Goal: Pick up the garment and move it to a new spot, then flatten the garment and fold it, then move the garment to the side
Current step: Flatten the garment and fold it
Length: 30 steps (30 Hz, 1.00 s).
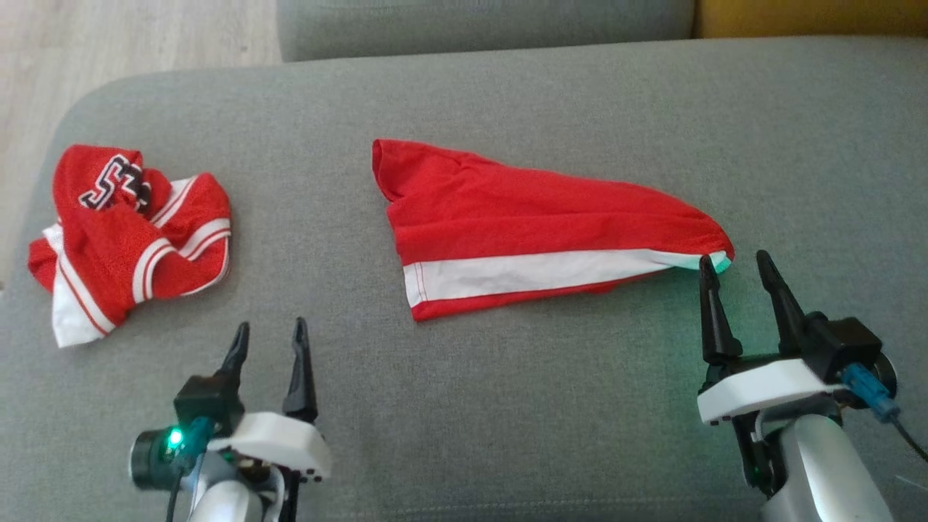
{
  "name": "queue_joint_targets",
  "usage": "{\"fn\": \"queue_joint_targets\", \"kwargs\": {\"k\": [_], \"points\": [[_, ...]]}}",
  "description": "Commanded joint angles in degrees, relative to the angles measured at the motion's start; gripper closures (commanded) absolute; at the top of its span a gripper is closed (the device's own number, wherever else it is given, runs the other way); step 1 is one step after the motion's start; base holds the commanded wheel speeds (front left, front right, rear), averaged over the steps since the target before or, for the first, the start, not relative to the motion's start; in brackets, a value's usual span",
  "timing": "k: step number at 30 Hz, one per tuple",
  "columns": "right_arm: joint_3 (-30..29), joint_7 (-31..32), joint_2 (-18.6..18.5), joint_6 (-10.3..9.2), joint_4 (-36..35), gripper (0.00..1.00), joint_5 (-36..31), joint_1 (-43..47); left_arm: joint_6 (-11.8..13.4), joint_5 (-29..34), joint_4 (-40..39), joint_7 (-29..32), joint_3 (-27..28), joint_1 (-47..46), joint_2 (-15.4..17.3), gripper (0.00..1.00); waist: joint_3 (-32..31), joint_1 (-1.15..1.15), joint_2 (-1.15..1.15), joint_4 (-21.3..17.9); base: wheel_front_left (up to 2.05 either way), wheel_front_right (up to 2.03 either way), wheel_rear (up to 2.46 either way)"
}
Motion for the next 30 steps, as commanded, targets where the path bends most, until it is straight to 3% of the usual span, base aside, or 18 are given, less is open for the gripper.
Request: {"fn": "queue_joint_targets", "kwargs": {"k": [1,17,30], "points": [[1.0,-0.4,-0.1,-0.05,-1.4,0.00,0.5,0.1,0.5,0.7,-2.0,-0.3,2.2,-1.2,0.3,0.00,-0.6,0.00,0.00,0.3,0.00,0.00,0.00],[0.3,-0.4,-0.1,-0.05,-1.1,0.00,1.2,1.5,0.0,1.0,-2.1,-0.3,3.2,1.4,0.3,0.00,-2.3,0.00,0.00,1.3,0.00,0.00,0.00],[2.4,-0.4,-0.1,-0.05,-4.2,0.00,2.7,-3.8,-5.5,-2.9,0.0,-0.3,-3.5,-8.6,0.3,0.00,7.4,0.00,0.00,-3.3,0.00,0.00,0.00]]}}
